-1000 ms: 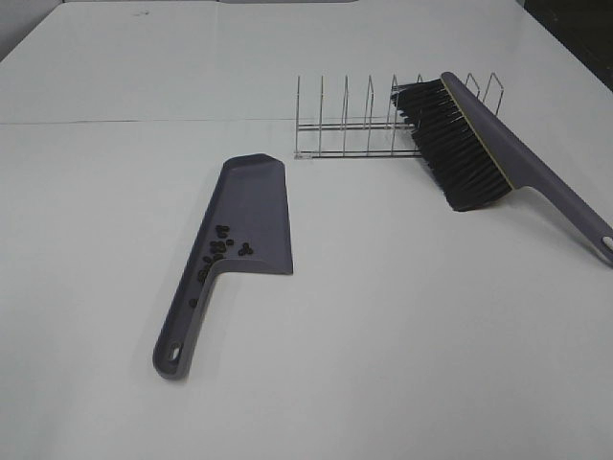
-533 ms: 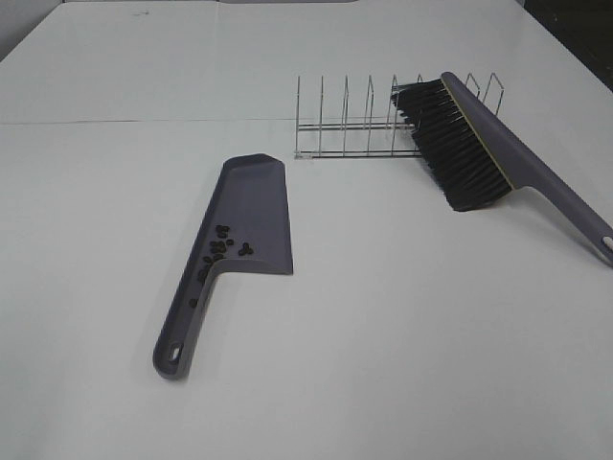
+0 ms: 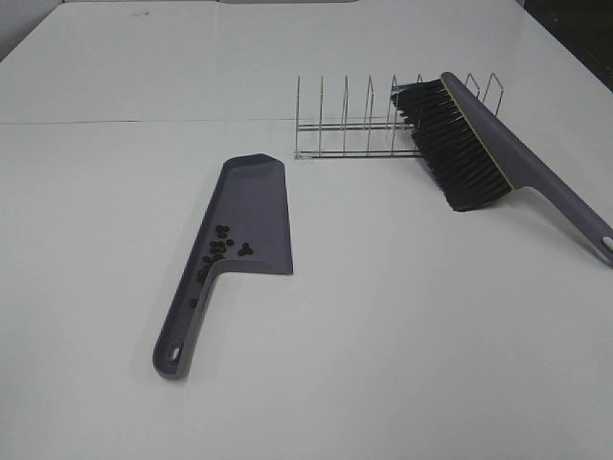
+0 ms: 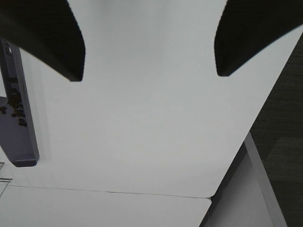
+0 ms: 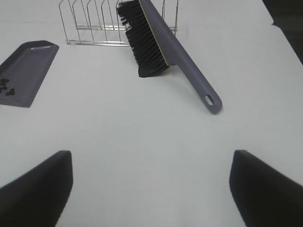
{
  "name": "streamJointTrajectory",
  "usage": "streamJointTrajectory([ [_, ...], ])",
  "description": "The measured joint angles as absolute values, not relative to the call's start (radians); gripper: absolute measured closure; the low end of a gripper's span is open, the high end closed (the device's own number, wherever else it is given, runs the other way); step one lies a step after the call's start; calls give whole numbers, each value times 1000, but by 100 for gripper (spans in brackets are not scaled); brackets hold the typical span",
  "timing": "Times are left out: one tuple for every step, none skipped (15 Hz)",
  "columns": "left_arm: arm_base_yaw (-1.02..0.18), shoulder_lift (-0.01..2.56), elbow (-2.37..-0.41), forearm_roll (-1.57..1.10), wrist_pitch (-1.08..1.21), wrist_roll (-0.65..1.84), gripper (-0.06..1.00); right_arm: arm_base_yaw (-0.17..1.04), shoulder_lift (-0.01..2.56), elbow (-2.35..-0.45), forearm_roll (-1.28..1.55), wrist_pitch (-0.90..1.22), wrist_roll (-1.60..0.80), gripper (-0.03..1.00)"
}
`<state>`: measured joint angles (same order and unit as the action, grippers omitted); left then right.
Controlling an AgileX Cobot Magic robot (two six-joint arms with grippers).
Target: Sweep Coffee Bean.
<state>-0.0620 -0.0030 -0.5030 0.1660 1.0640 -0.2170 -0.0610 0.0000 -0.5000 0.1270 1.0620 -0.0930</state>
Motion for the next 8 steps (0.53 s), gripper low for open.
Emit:
streamJointTrajectory([
  [-62, -3, -503, 166, 1064, -217, 23, -61, -3, -500, 131, 1062, -93, 18],
  [-62, -3, -503, 166, 1064, -217, 23, -61, -3, -500, 133, 1062, -93, 18],
  [-62, -3, -503, 166, 1064, -217, 23, -61, -3, -500, 134, 1062, -93, 18],
  [-62, -3, -503, 166, 1064, -217, 23, -61, -3, -500, 134, 1062, -93, 18],
  [-62, -3, -503, 166, 1064, -217, 23, -61, -3, -500, 134, 1062, -93, 18],
  [-62, -3, -503, 166, 1064, -217, 23, -61, -3, -500, 134, 1062, -93, 18],
  [-62, -3, -503, 166, 1064, -217, 23, -61, -3, -500, 134, 1062, -93, 18],
  [-62, -3, -503, 166, 1064, -217, 23, -61, -3, -500, 134, 1062, -93, 18],
])
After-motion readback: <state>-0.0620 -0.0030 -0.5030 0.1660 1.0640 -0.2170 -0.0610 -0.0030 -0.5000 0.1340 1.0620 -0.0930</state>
